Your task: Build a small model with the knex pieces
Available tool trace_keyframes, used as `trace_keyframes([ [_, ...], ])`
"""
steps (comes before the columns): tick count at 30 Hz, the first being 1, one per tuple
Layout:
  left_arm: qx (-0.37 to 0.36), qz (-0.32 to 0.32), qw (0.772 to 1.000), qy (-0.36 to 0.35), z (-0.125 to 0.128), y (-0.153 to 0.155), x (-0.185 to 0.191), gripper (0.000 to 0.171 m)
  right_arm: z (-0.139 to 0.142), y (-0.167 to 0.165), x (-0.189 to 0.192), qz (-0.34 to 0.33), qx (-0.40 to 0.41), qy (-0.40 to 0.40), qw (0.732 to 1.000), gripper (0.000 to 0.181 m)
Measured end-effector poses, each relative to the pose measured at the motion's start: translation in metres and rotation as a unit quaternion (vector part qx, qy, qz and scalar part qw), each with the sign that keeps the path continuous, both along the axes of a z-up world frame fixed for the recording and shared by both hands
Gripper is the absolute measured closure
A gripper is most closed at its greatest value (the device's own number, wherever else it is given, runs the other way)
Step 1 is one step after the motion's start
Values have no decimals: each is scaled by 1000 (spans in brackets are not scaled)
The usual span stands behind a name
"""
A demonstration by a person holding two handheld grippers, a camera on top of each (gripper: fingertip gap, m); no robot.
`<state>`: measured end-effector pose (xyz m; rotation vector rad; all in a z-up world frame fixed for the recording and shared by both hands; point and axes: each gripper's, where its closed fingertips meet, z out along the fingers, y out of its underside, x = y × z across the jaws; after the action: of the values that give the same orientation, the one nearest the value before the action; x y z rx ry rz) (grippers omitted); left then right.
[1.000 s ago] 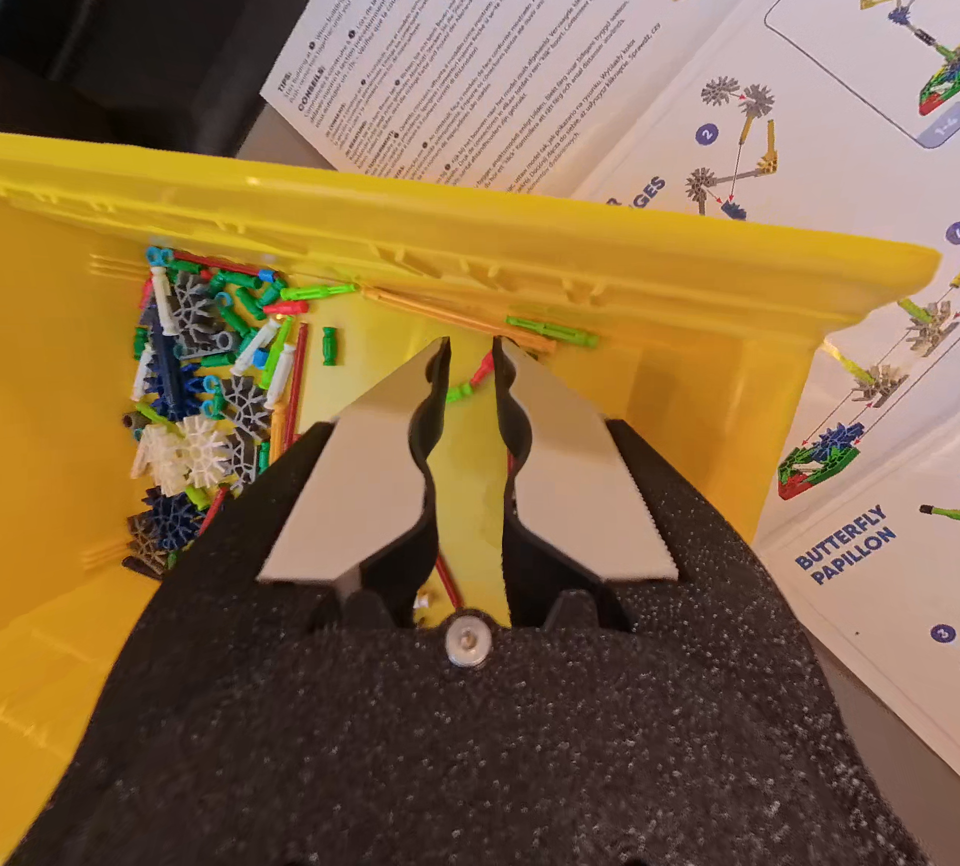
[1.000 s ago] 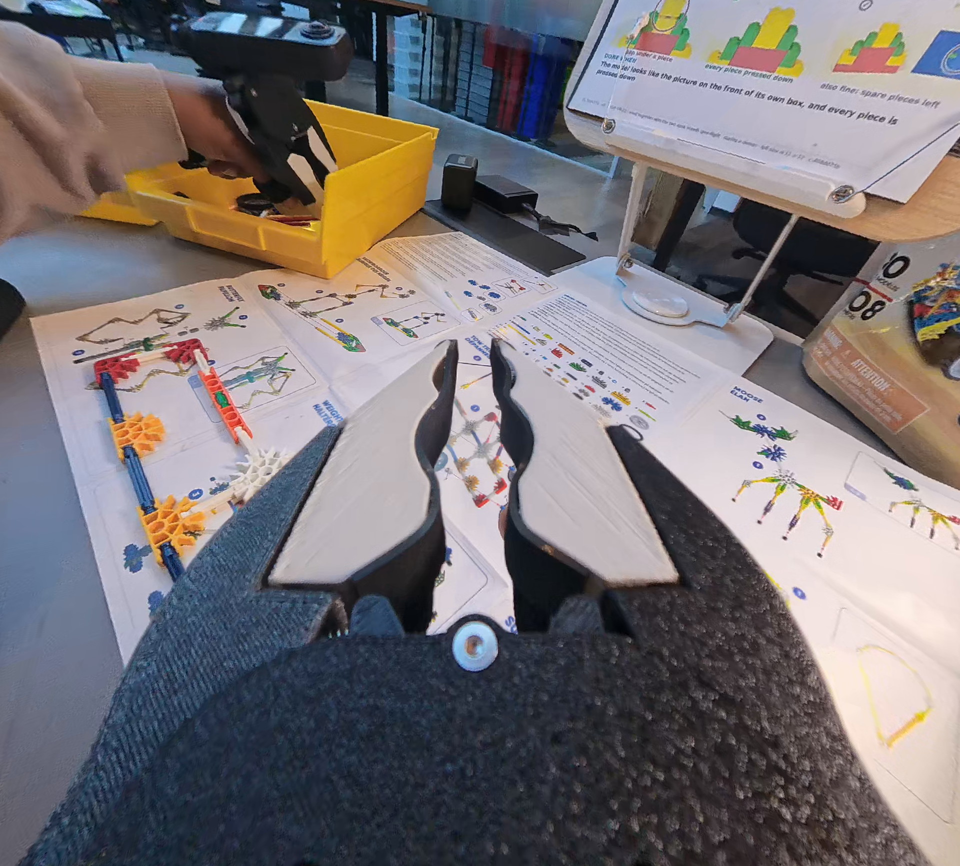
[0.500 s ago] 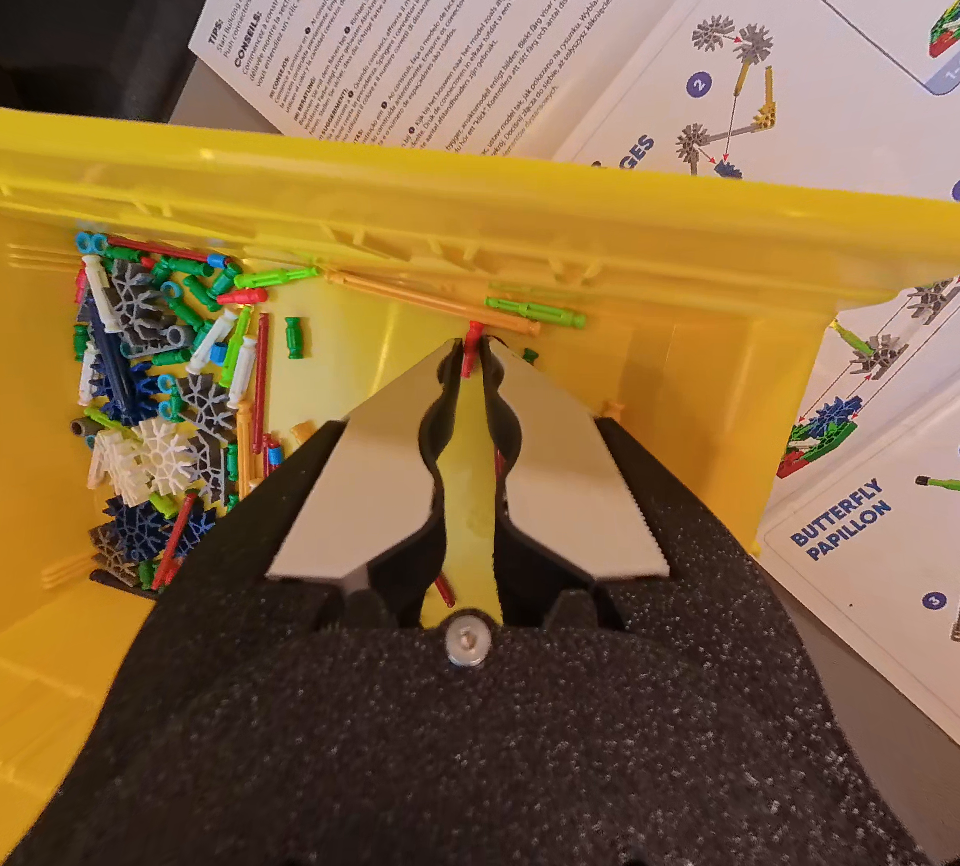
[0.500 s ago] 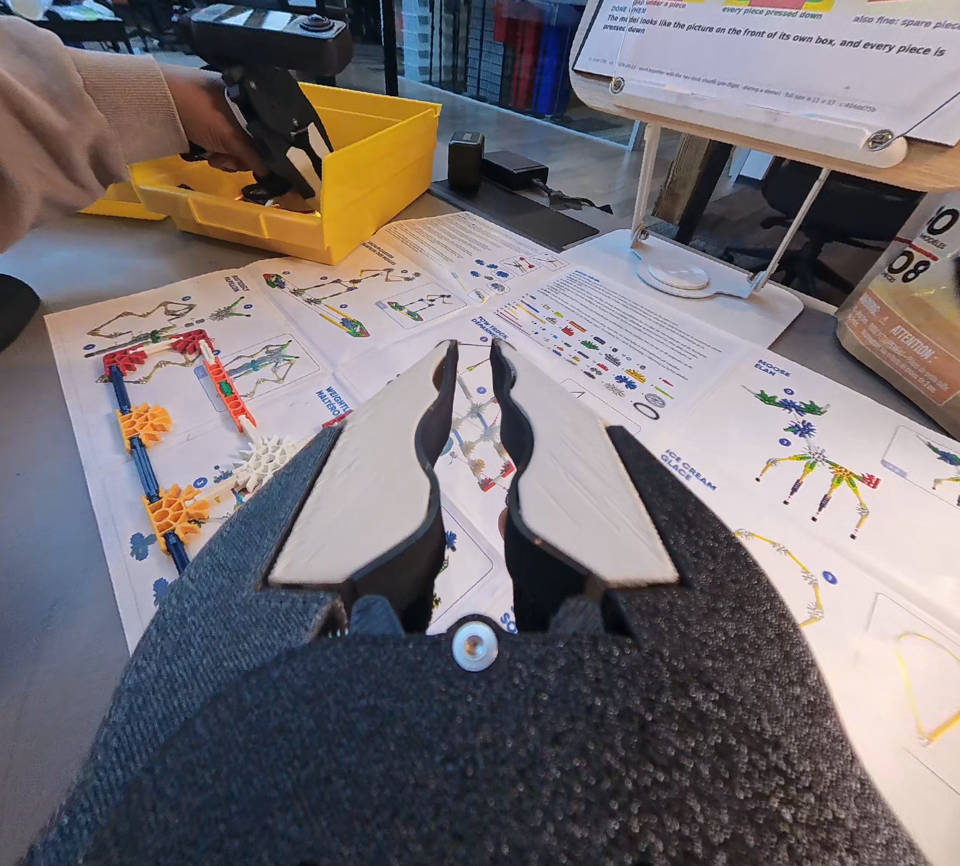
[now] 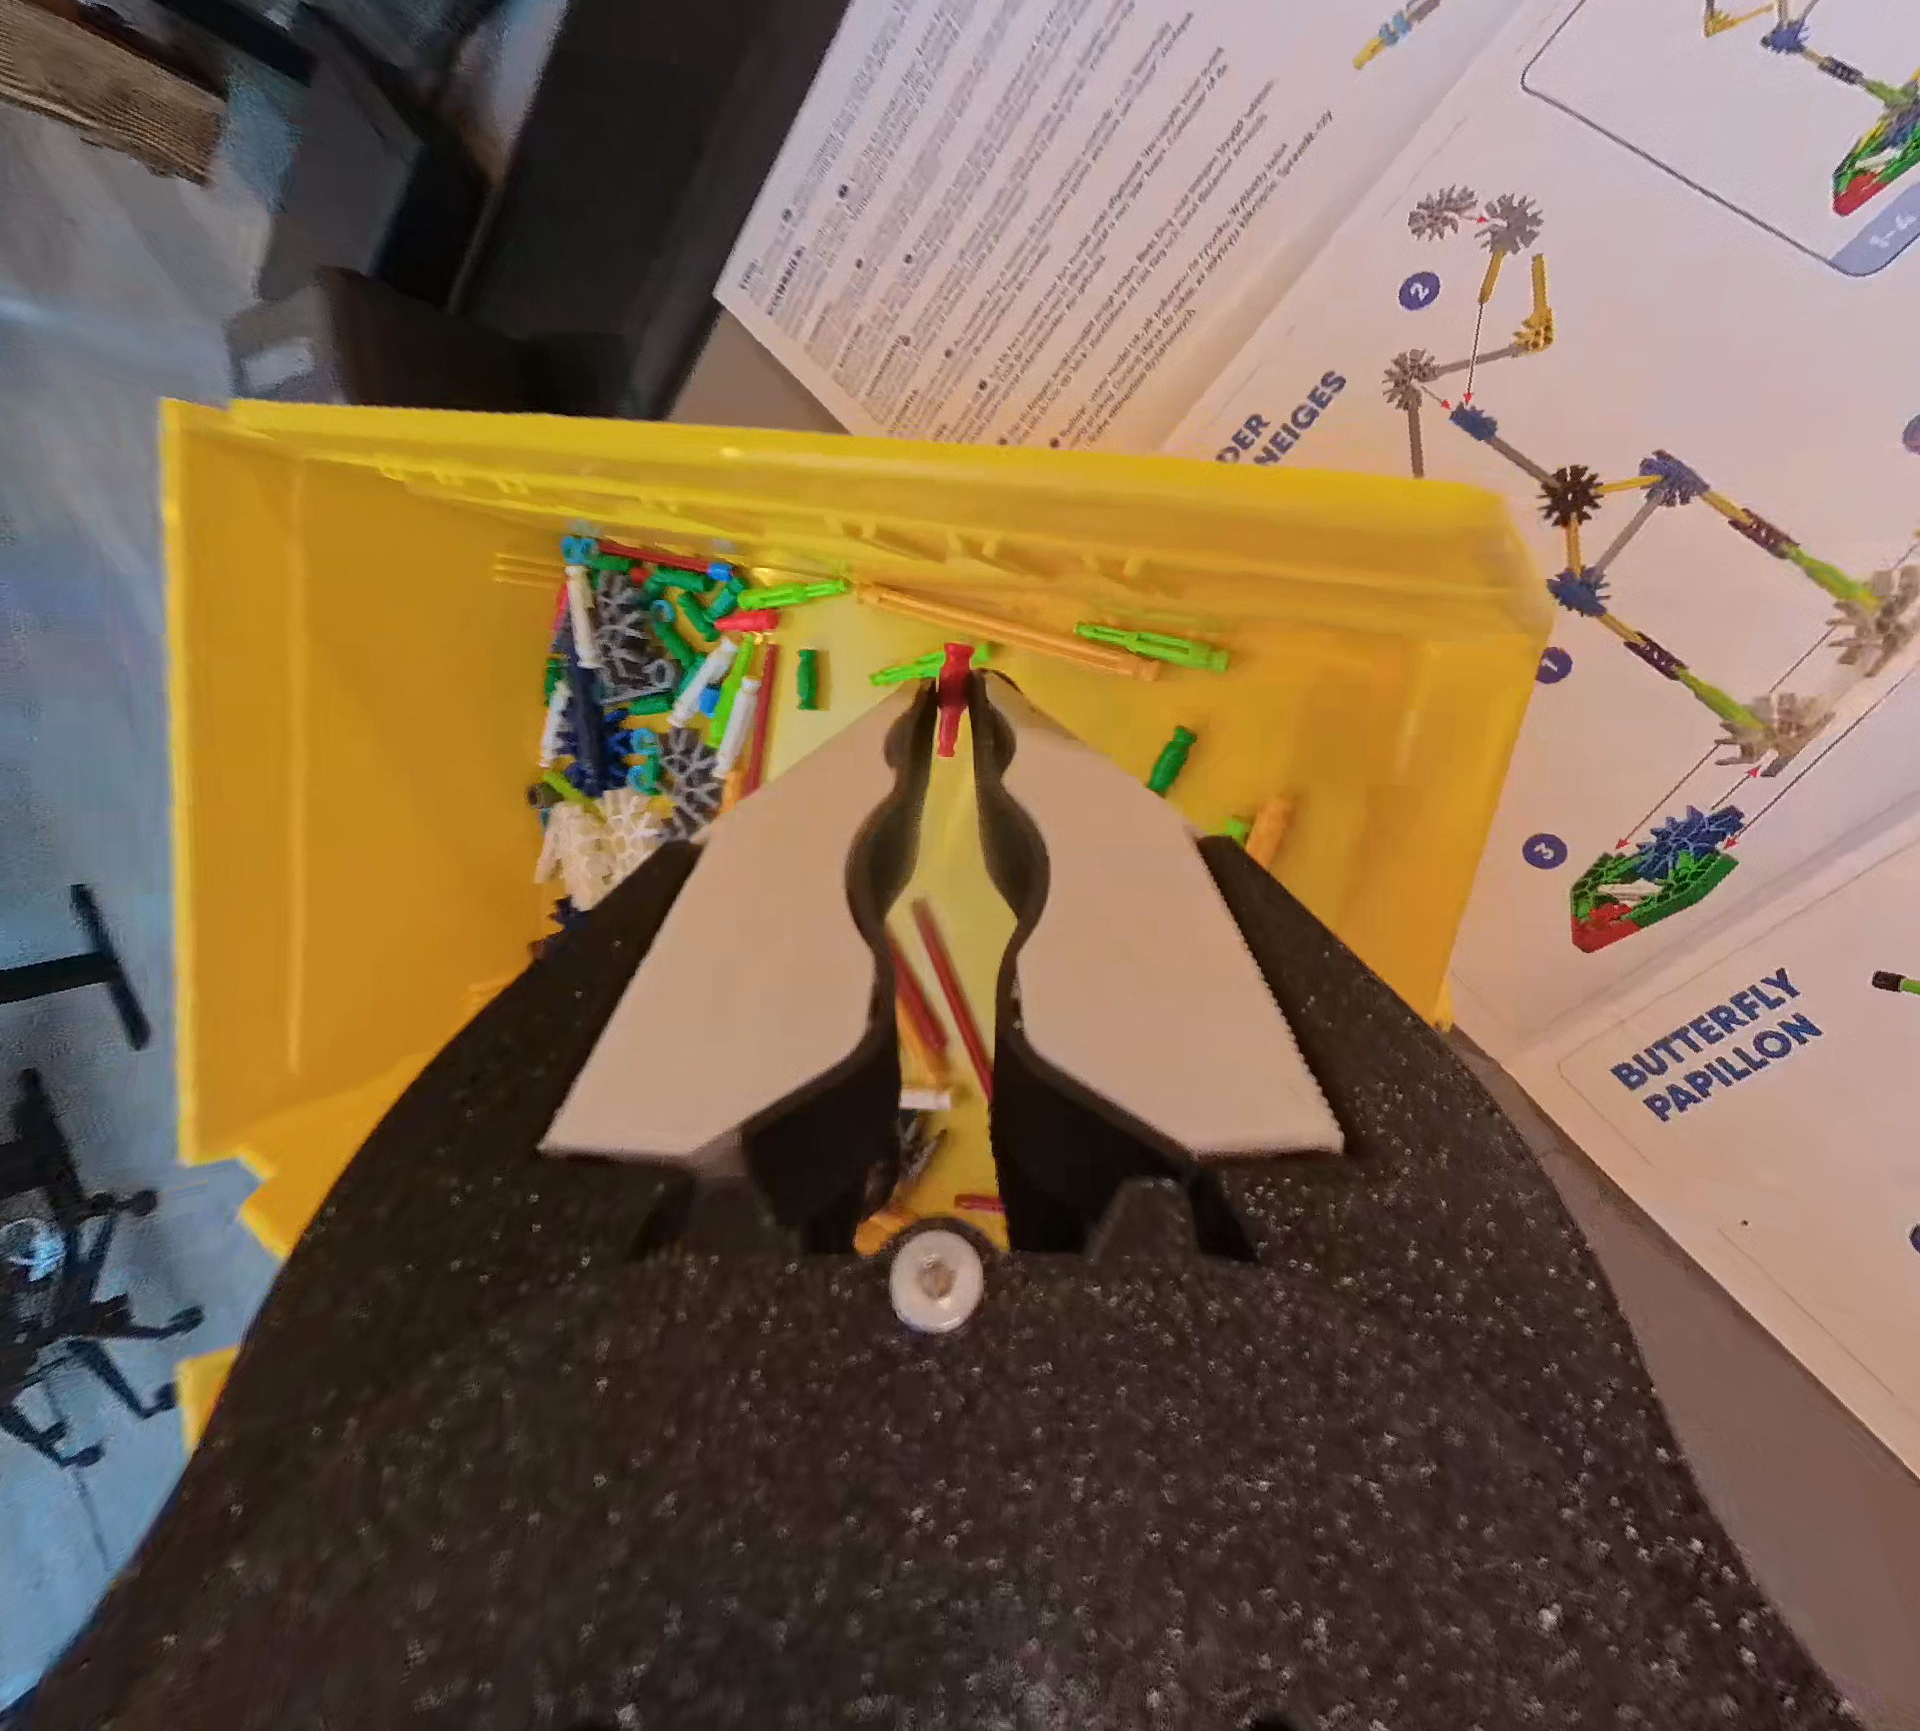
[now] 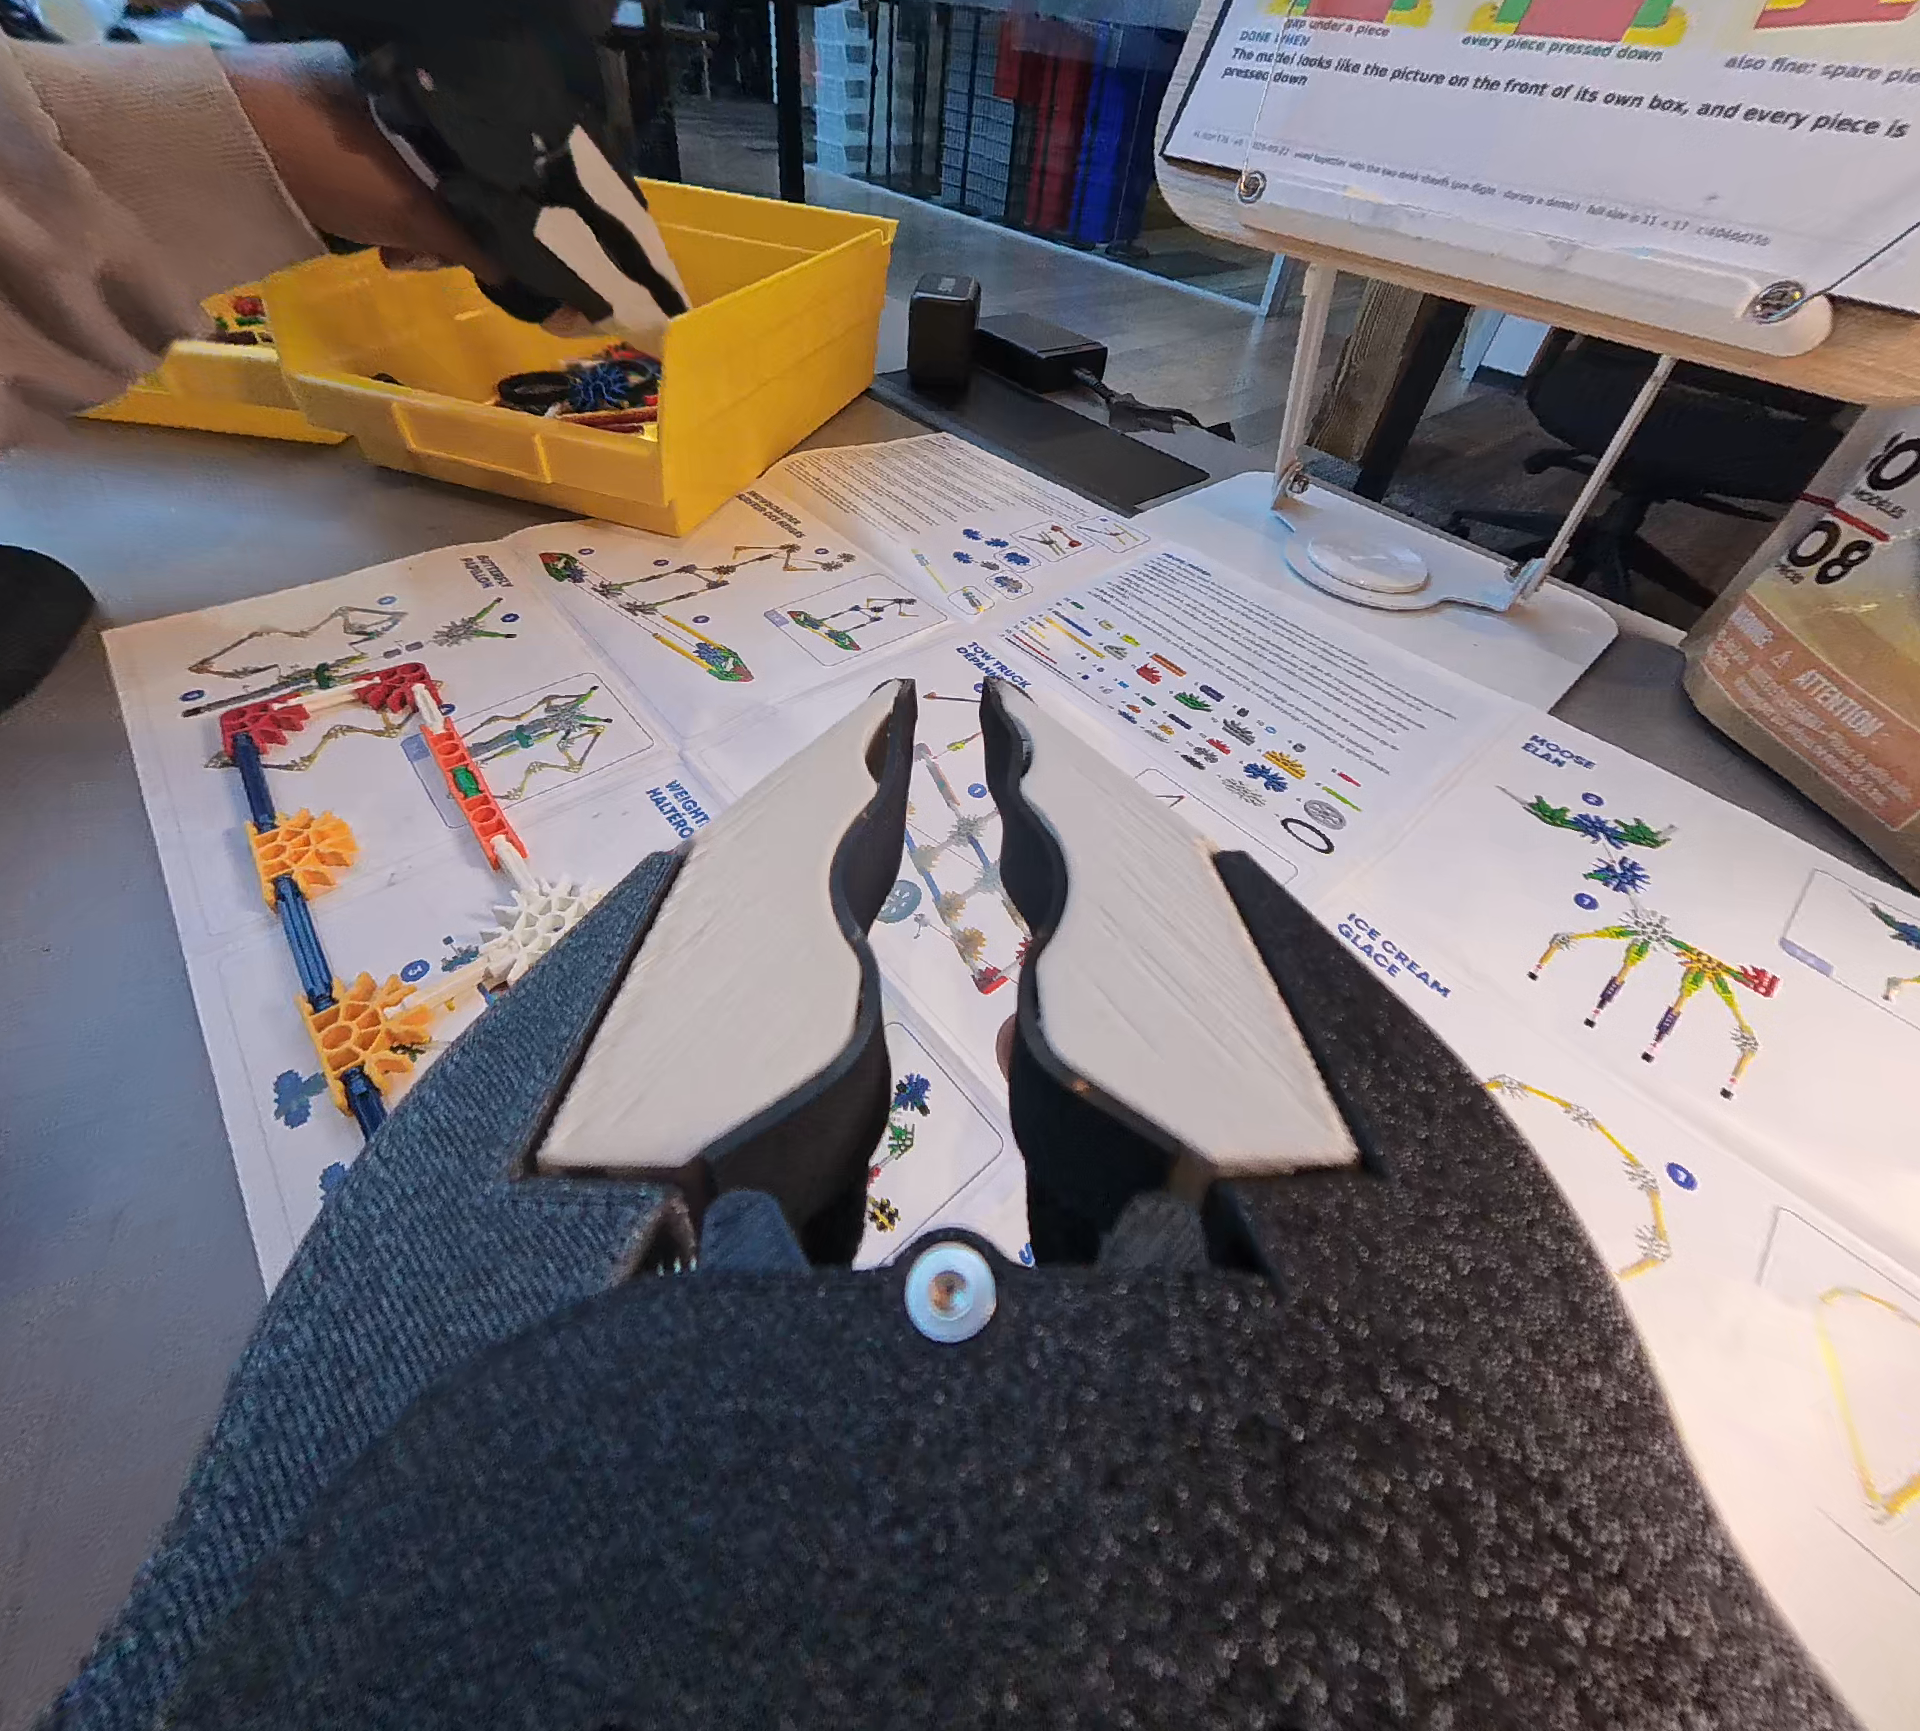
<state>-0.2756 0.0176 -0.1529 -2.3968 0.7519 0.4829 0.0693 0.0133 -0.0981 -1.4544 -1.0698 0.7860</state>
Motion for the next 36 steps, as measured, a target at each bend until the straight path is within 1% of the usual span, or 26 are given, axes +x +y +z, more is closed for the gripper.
trace_keyframes([
  [2, 43, -1, 999, 24, 28, 0, 6, 168, 0, -1, -1, 1, 1, 1, 1000, 170],
  [4, 88, -15, 996, 21, 54, -1, 26, 168, 0, -2, -2, 4, 3, 1, 1000, 170],
  [5, 107, -34, 994, 4, 63, -2, 44, 168, 0, -3, -2, 8, 3, 0, 1000, 169],
  [7, 128, -101, 985, -56, 72, -8, 96, 168, -3, -7, -5, 17, 6, -6, 1000, 169],
  [9, 130, -176, 969, -114, 67, -18, 151, 168, -6, -13, -9, 35, 10, -14, 999, 169],
  [11, 128, -236, 953, -143, 54, -27, 195, 168, -9, -24, -14, 66, 14, -26, 997, 169],
  [13, 126, -286, 937, -155, 37, -34, 230, 168, -11, -37, -19, 94, 22, -33, 995, 169],
  [16, 123, -333, 921, -160, 15, -41, 266, 168, -17, -53, -26, 131, 16, -47, 990, 169],
  [18, 129, -355, 914, -151, 7, -46, 281, 168, -22, -57, -30, 143, -6, -51, 988, 169],
  [22, 162, -387, 900, -120, 2, -54, 299, 168, -31, -57, -38, 143, -74, -56, 985, 166],
  [25, 187, -404, 891, -93, 4, -60, 306, 168, -38, -58, -40, 144, -105, -62, 982, 167],
  [29, 200, -414, 885, -71, 5, -64, 308, 168, -45, -61, -41, 152, -129, -68, 978, 174],
  [33, 205, -421, 880, -75, 4, -67, 310, 167, -46, -63, -39, 161, -143, -67, 974, 176],
  [36, 205, -424, 877, -95, 5, -68, 312, 167, -45, -64, -37, 167, -147, -65, 973, 176],
])
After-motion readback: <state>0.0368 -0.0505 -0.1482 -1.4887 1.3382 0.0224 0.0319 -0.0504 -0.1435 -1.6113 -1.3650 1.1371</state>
